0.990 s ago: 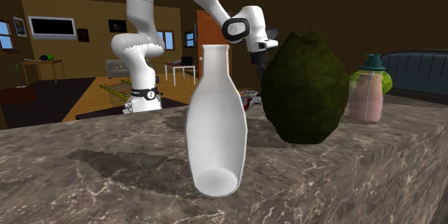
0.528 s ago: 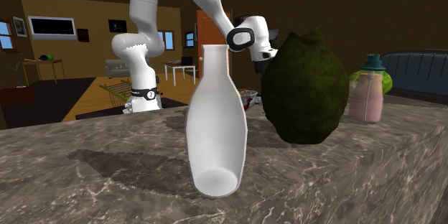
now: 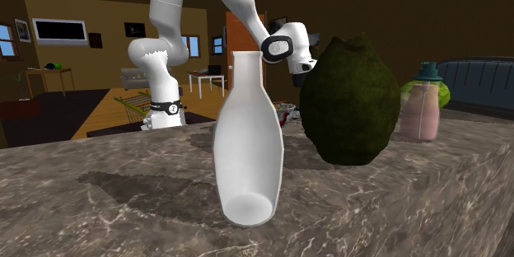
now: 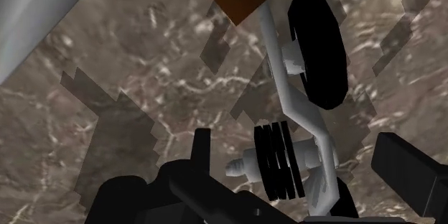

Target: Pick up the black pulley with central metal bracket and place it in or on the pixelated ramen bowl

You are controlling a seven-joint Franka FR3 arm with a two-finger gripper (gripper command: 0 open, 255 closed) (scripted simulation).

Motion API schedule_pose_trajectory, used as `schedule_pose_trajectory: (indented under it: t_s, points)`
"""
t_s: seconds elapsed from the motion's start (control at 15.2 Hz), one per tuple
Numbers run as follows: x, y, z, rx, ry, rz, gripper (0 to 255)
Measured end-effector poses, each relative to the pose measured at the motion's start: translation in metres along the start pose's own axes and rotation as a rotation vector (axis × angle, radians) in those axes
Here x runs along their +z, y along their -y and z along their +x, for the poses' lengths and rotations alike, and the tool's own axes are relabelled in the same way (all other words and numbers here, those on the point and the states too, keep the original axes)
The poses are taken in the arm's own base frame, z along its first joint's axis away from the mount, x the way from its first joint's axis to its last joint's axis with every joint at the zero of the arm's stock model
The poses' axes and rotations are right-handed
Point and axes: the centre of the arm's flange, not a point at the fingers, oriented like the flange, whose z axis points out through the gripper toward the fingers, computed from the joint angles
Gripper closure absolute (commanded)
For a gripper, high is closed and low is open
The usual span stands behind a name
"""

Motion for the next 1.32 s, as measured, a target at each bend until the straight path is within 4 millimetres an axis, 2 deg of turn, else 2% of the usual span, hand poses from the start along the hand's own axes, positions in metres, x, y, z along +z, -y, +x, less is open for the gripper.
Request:
schedule_pose_trajectory:
  t_s: [0.07, 0.73, 1.32]
  points:
    - [0.000, 0.000, 0.000, 0.000, 0.000, 0.000, 255]
    - [0.000, 0.000, 0.000, 0.000, 0.000, 0.000, 255]
    - [-0.040, -0.001, 0.009, 0.000, 0.000, 0.000, 255]
